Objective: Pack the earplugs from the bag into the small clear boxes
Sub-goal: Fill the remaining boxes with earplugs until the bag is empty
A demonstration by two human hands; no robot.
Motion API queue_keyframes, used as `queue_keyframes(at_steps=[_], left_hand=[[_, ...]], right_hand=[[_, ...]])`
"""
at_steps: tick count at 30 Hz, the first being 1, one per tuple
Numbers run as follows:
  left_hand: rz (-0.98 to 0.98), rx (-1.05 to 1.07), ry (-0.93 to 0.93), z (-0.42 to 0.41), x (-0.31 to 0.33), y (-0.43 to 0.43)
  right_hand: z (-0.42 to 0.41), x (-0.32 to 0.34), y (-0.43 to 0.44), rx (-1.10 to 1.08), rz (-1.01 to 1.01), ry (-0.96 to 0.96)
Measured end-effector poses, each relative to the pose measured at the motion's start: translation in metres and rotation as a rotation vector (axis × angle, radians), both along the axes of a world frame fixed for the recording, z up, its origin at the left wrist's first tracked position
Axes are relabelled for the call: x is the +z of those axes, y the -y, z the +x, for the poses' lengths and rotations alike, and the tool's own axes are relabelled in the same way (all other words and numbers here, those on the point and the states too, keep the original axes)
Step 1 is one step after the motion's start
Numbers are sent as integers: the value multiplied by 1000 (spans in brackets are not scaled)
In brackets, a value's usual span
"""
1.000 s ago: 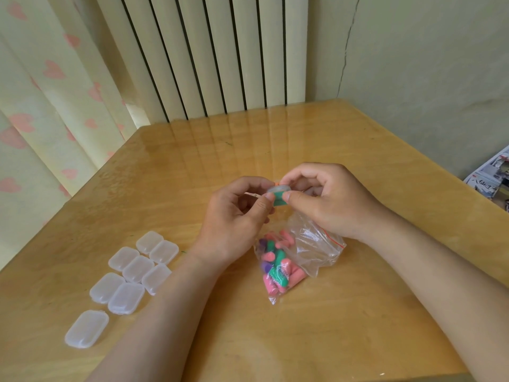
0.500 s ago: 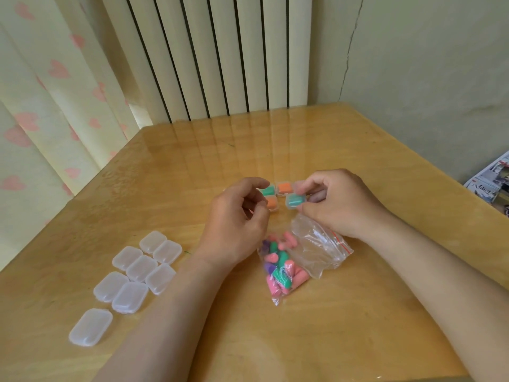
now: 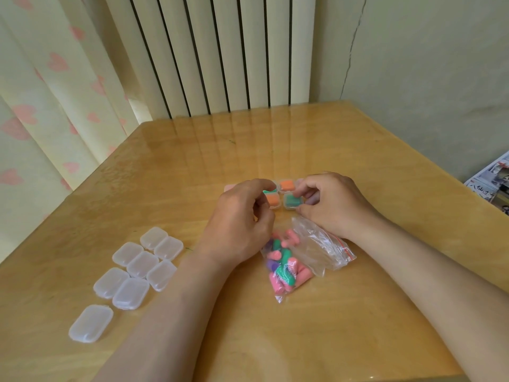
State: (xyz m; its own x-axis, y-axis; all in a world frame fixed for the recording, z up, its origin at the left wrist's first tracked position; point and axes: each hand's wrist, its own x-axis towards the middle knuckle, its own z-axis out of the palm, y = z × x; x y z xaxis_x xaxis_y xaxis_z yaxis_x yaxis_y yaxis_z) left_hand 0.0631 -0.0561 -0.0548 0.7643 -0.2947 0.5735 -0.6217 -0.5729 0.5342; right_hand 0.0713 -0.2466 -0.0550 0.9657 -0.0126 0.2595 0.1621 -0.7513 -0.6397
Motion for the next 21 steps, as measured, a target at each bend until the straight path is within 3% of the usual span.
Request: queue_keyframes(at_steps=[21], left_hand=[[78,3,8,-2,2,0]], right_hand=[[2,-2,-2,-2,18,32]])
